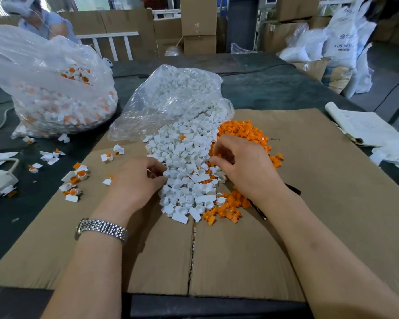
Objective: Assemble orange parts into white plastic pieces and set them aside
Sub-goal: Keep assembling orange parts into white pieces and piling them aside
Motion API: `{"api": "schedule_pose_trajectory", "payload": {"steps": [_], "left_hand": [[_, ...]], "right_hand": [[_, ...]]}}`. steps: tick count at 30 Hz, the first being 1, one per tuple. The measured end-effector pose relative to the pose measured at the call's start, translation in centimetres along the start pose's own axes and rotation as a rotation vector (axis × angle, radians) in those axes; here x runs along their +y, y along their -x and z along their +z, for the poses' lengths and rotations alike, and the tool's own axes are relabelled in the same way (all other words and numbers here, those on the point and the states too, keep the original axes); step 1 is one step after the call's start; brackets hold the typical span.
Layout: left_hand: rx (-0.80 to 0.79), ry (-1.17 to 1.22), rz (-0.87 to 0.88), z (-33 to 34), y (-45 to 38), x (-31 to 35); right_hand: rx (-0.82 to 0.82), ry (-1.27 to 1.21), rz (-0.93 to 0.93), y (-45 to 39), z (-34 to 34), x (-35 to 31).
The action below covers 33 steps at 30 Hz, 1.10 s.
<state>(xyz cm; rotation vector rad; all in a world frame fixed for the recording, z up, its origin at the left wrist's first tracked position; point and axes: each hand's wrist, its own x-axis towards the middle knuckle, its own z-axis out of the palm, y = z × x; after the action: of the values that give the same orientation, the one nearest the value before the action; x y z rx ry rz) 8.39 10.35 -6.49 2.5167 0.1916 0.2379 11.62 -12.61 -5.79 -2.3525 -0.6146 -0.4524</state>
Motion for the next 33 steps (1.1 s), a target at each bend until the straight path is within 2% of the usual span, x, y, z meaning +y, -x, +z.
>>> {"api": "schedule_pose_trajectory", "payload": {"steps": [9,15,17,20,26,29,33], "left_hand": [[0.01,0.048,0.012,0.0,0.4,0.5],[0.07,0.052,-0.005,0.0,0.6,0.7],[0.128,0.206,-0.03,-0.2,0.6,0.8],[0.143,0.584,-0.077,-0.5,1.0,1.5],[-0.088,1.254,-0.236,-0.4,0.9,2.8],[-0.201,1.387,-0.221,-0.4,1.0,3.0],[-0.273,1.366,-0.165,0.0,1.2,3.5]], "right_hand": [[-0.044,0.007,-0.02,0.0,0.1,0.1],[-0.019,-0.132,0.029,0.0,-0.1,0.0],[-0.007,-0.225,0.077,0.0,-0.2,0.0],[0.003,-0.369,0.155,0.0,-0.5,-0.1],[-0.056,-0.683,0.184,0.0,-0.9,-0.5],[-0.056,-0.742,0.124,0.1,-0.9,-0.9],[-0.021,-0.73,0.06,0.1,-0.9,-1.2]]}}
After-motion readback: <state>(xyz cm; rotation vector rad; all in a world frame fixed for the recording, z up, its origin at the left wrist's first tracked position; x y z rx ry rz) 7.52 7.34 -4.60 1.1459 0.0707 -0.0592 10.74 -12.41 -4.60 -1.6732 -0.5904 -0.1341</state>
